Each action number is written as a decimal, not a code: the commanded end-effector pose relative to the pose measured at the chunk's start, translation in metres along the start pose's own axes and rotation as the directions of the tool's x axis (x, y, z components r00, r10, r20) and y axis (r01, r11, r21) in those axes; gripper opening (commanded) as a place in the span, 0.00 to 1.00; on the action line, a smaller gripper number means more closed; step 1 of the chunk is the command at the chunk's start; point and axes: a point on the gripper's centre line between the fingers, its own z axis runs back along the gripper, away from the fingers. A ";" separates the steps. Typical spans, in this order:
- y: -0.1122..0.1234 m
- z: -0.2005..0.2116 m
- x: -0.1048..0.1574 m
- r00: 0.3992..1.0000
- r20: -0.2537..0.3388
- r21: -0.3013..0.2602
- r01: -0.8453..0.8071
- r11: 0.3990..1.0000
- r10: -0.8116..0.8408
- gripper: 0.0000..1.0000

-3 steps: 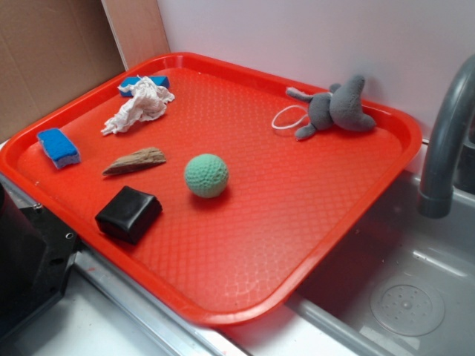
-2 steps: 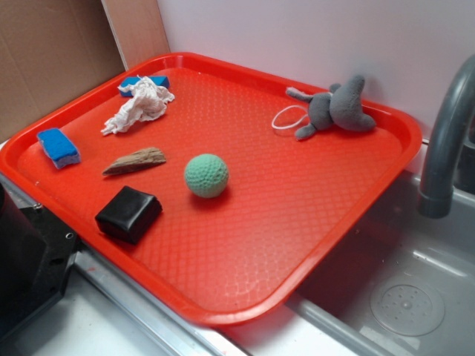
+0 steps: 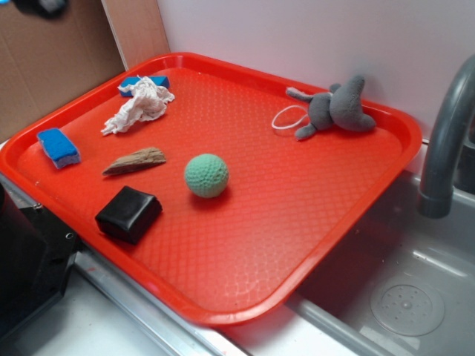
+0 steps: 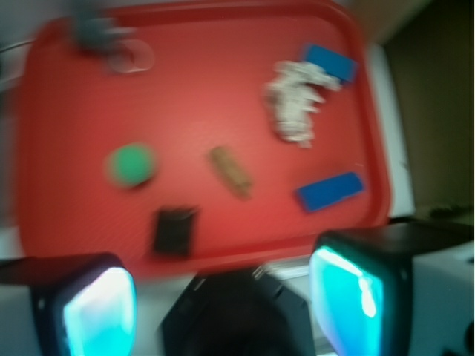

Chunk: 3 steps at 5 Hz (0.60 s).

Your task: Grab the blue sponge.

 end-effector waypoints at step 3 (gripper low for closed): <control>0.088 -0.115 -0.006 0.537 -0.037 0.047 -0.841 0.539 0.843 1.00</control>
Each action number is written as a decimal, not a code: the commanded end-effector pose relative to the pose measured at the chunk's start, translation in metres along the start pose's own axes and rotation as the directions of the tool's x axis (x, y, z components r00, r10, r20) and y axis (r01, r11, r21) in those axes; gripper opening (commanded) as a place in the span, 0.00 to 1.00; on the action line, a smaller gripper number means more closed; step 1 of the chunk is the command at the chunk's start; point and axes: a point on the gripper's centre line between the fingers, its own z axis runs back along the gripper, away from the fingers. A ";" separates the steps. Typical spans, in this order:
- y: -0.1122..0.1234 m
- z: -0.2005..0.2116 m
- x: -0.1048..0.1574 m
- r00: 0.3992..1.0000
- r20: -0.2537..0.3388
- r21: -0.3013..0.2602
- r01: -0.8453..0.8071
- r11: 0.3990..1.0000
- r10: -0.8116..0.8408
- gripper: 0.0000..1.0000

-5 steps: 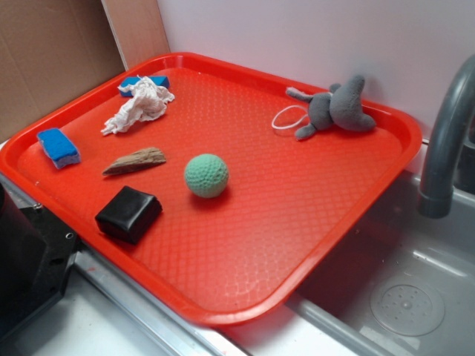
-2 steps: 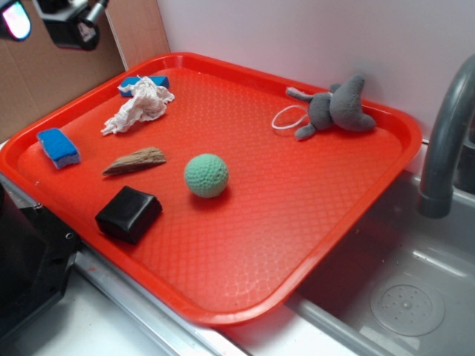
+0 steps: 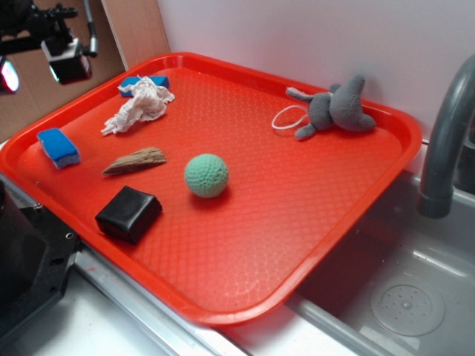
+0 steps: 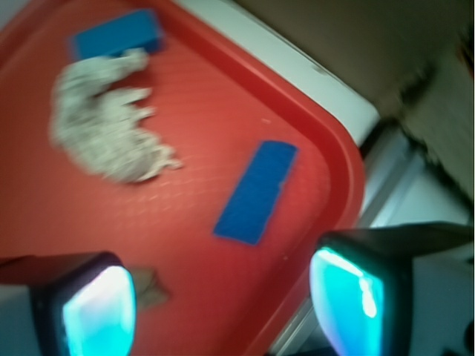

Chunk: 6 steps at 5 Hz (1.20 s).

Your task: Grab the blue sponge.

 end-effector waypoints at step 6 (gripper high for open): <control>0.012 -0.019 -0.034 0.972 0.014 -0.154 0.236 0.959 -0.236 0.00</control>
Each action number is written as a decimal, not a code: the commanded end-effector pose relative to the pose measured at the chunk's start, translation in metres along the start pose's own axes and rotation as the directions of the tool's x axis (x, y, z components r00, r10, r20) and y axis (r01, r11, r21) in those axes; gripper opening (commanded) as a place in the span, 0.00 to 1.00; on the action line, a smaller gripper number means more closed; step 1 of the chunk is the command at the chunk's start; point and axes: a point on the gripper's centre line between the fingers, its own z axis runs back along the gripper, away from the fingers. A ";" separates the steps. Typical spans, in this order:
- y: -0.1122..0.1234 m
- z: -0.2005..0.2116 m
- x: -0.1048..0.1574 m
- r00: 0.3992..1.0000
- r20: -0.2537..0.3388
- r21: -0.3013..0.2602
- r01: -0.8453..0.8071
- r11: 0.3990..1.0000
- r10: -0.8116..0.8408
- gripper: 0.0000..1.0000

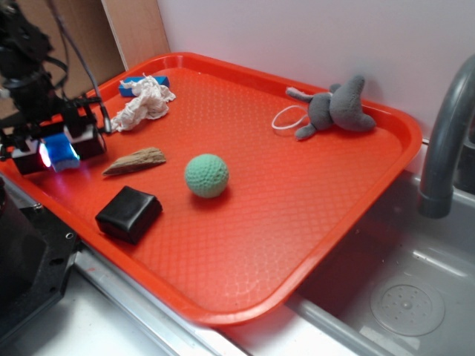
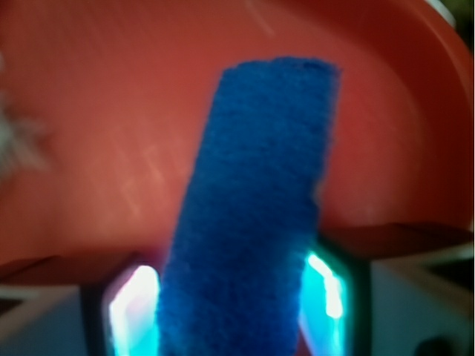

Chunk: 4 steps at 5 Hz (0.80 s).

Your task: Grab the blue sponge.

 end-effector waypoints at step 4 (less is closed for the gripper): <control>-0.124 0.097 -0.045 0.673 -0.054 0.020 0.739 0.674 -0.737 0.00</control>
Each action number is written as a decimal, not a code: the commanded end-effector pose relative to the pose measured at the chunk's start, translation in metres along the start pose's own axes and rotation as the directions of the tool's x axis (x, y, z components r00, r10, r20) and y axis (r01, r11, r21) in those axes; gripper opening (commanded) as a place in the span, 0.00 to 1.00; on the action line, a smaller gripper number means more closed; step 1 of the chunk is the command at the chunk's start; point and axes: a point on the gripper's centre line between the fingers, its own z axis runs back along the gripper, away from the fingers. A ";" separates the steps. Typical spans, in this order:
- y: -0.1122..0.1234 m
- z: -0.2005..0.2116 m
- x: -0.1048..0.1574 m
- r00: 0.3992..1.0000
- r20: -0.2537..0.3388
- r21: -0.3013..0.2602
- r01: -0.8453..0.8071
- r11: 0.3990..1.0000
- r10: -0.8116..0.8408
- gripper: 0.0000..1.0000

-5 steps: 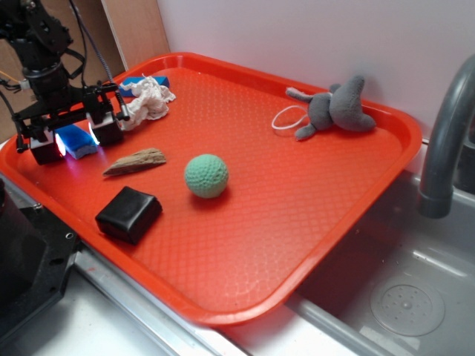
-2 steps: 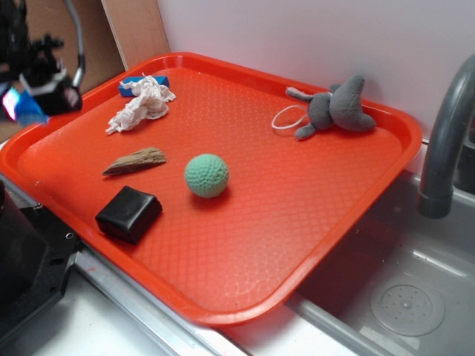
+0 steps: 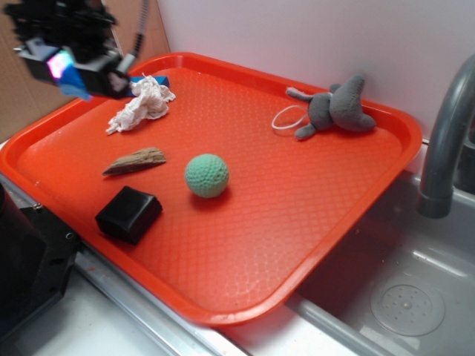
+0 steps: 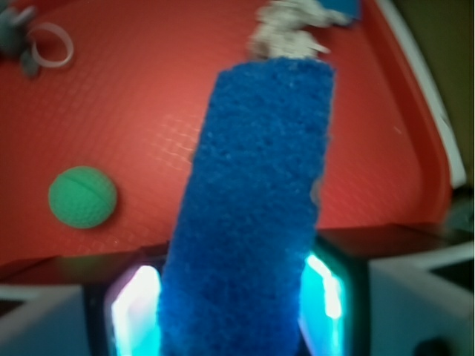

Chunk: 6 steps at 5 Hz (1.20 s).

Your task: Grab the blue sponge.

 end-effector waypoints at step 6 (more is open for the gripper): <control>0.001 0.048 0.028 0.994 0.048 -0.067 0.096 0.993 -0.093 0.00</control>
